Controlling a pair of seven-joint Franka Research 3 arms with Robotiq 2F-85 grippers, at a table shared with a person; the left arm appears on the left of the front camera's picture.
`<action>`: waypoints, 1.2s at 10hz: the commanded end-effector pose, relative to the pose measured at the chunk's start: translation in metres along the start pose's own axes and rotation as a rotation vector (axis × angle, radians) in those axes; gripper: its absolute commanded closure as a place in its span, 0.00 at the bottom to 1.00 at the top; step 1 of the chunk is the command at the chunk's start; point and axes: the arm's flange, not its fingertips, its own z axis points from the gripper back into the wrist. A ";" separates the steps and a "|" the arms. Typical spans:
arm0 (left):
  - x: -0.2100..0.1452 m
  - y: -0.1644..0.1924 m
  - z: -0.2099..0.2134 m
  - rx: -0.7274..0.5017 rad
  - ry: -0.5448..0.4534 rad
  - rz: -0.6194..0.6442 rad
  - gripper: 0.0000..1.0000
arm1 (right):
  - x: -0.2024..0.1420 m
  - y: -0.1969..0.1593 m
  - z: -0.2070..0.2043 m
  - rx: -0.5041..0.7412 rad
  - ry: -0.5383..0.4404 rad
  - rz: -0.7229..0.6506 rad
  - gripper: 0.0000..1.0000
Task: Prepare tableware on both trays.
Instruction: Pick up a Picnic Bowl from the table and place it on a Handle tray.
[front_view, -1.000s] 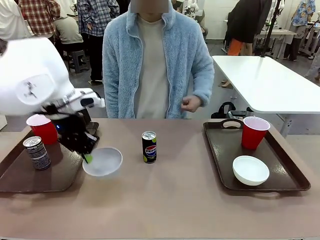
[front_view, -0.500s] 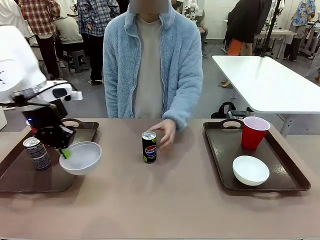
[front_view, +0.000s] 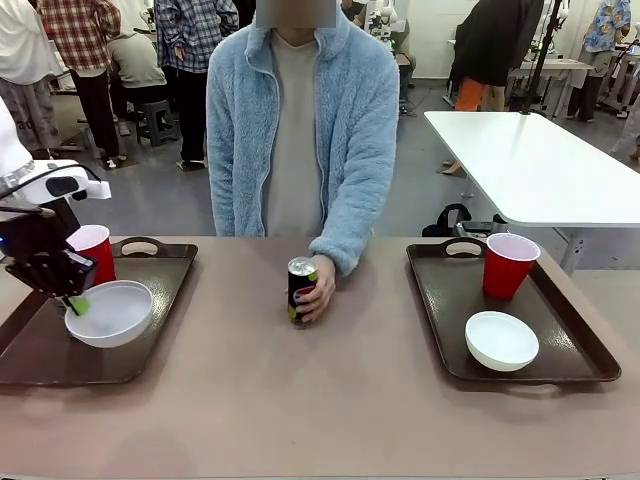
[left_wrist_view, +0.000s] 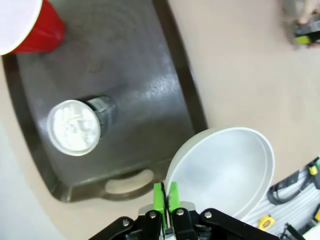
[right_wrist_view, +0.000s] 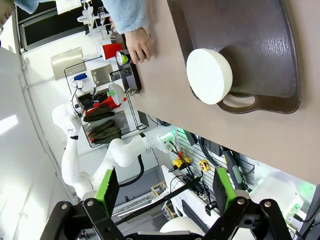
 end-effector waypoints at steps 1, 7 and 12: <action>-0.012 0.008 -0.013 0.066 -0.040 0.014 1.00 | -0.003 0.001 -0.001 0.007 -0.001 0.004 0.01; -0.013 0.026 -0.074 0.110 -0.033 0.064 1.00 | -0.003 0.001 -0.001 0.007 -0.001 0.004 0.01; -0.021 0.021 -0.101 0.104 0.060 0.059 1.00 | -0.003 0.001 -0.001 0.007 -0.001 0.004 0.01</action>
